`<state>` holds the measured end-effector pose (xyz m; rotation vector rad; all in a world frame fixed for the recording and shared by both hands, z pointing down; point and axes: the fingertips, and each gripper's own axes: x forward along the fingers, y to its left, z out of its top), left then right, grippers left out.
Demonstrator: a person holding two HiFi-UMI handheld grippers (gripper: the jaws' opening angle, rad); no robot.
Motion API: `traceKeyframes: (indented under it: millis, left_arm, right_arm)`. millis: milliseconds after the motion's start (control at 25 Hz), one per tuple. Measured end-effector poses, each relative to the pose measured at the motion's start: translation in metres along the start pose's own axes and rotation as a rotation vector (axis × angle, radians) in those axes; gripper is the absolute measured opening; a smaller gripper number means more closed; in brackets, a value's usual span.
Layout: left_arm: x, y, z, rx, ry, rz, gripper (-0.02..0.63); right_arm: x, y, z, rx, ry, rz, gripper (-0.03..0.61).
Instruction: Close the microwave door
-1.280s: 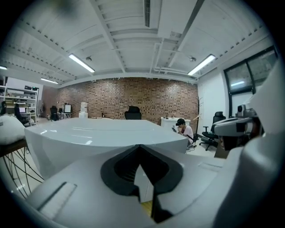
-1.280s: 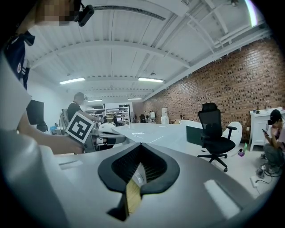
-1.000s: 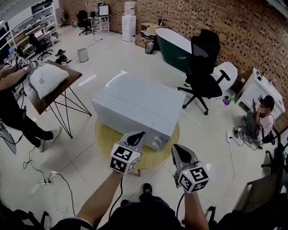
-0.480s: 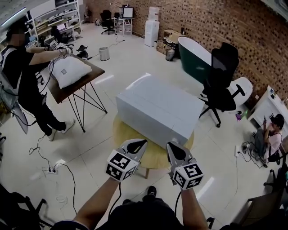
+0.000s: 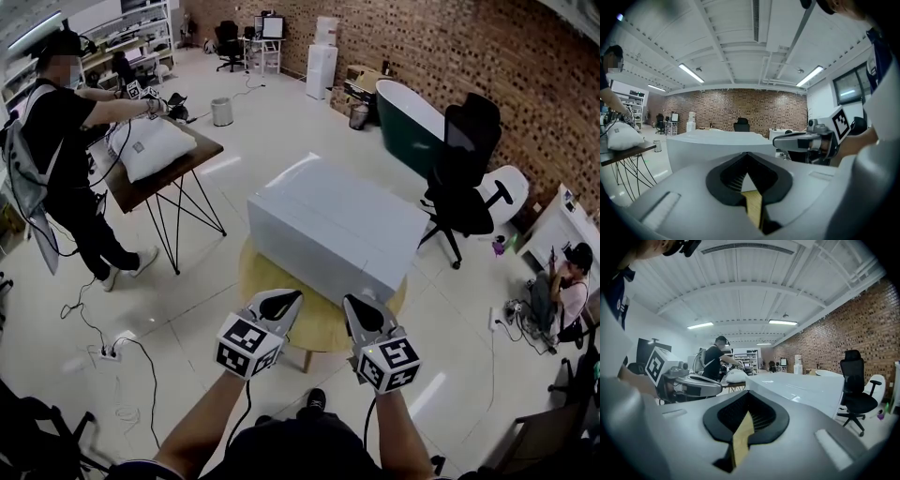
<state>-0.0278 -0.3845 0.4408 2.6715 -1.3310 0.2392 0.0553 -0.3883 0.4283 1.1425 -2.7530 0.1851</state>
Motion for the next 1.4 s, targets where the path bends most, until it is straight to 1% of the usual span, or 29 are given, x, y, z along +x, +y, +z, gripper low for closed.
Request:
traceKeyframes:
  millis: [1400]
  left_arm:
    - [0.003,0.001,-0.012,-0.018,0.017,-0.015,0.011]
  right_arm:
    - [0.004,0.004,0.002,-0.018,-0.001,0.004,0.001]
